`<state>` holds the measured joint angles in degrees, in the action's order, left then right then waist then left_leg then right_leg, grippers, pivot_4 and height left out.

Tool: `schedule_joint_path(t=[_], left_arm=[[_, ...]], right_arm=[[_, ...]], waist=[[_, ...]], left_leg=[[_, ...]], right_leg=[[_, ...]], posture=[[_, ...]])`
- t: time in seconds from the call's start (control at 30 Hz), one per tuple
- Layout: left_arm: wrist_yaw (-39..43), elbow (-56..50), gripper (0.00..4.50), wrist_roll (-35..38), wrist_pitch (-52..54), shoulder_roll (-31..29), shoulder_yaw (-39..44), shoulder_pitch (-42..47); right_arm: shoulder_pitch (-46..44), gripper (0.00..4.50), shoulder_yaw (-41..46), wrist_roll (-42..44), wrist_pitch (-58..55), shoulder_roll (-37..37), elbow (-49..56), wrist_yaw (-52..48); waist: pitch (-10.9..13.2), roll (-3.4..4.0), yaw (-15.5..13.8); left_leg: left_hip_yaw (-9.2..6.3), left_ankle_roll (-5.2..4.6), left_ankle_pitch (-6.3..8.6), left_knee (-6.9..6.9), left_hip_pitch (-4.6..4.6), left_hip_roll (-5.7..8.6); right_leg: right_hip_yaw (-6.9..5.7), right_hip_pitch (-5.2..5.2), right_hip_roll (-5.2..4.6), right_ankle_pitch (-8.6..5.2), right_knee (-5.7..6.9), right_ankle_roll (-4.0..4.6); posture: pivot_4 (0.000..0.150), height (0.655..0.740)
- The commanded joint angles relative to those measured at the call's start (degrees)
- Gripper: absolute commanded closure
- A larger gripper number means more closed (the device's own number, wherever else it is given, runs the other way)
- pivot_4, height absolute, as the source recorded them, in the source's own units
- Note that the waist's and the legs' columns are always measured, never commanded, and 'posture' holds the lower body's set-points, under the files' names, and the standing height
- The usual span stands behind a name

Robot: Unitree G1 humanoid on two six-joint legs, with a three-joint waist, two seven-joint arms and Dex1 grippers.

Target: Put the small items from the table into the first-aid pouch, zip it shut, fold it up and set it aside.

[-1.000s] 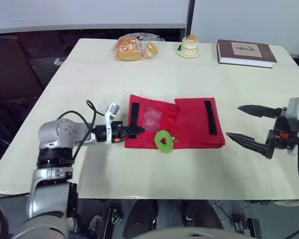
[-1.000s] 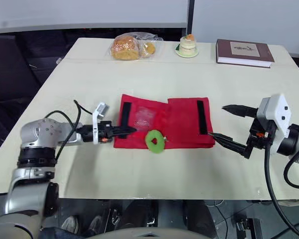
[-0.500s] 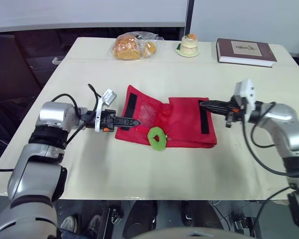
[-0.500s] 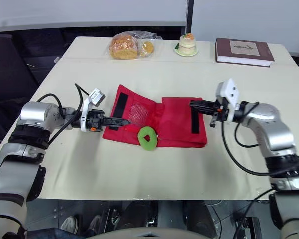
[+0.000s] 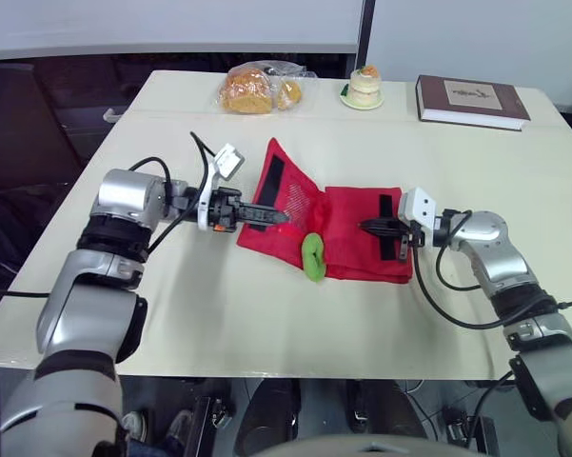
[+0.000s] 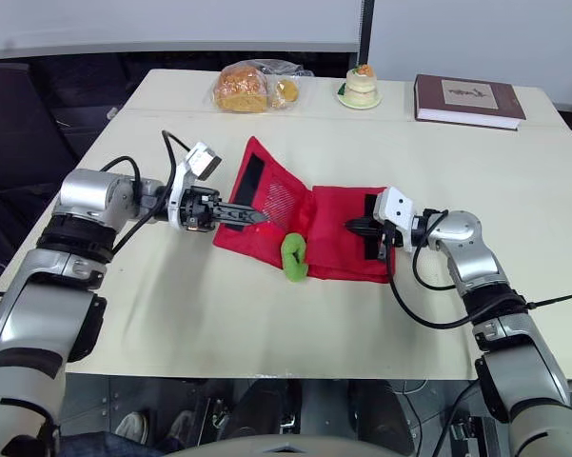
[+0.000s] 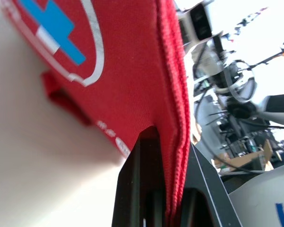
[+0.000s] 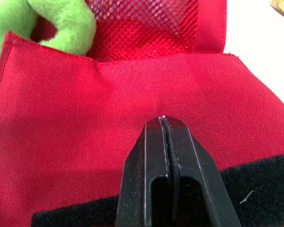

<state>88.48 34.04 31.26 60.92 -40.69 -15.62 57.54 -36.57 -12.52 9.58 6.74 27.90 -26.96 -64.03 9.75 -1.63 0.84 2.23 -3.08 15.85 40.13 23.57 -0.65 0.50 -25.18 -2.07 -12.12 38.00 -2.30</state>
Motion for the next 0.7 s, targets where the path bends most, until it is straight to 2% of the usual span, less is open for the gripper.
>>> schedule_joint_path(t=[0.03, 0.33, 0.5, 0.57, 0.7], left_arm=[[2.5, -3.4, 4.50, 3.4, 0.3, 4.6, 3.1, 3.4], [-4.7, 1.7, 4.50, 2.6, -2.5, 20.1, 7.2, 4.9], [-6.1, 6.9, 4.50, 0.3, -6.2, 25.6, 7.7, 3.9], [-5.8, 9.0, 4.50, -0.2, -7.0, 27.2, 8.0, 3.7], [-4.8, 13.6, 4.50, -1.8, -9.3, 28.5, 8.4, 4.4]], right_arm=[[1.5, 4.45, -1.9, -3.9, -1.3, -0.6, -3.8, 1.3], [2.8, 4.45, -0.7, -4.0, -2.3, -1.0, -2.3, 2.8], [4.4, 4.45, 0.0, -3.8, -3.5, -0.9, -0.4, 3.8], [6.2, 4.45, 1.3, -2.9, -4.4, -0.2, 2.1, 4.4], [12.0, 4.45, 7.2, 3.6, -11.3, 1.7, 14.0, 6.0]], waist=[[0.0, 0.00, 0.0], [0.0, 0.00, 0.3], [0.0, 0.03, 0.1], [0.0, 0.03, 0.0], [0.0, 0.05, -0.7]], left_leg=[[-0.01, 0.01, -0.01, 0.00, 0.00, 0.00], [-0.06, 0.11, -0.06, 0.02, 0.02, -0.04], [-0.05, 0.05, -0.03, 0.03, 0.02, -0.01], [-0.06, 0.04, -0.02, 0.03, 0.03, 0.00], [-0.20, 0.03, -0.02, 0.09, 0.13, 0.07]], right_leg=[[-0.01, 0.00, 0.00, 0.00, 0.00, 0.00], [-0.03, 0.01, 0.03, 0.01, 0.01, 0.00], [-0.02, 0.02, 0.03, 0.01, 0.01, -0.01], [-0.02, 0.02, 0.02, 0.01, 0.00, 0.00], [-0.16, 0.03, -0.06, 0.01, -0.03, 0.00]], posture=[[0.150, 0.7289], [0.150, 0.7289], [0.150, 0.7289], [0.150, 0.7289], [0.150, 0.7289]])
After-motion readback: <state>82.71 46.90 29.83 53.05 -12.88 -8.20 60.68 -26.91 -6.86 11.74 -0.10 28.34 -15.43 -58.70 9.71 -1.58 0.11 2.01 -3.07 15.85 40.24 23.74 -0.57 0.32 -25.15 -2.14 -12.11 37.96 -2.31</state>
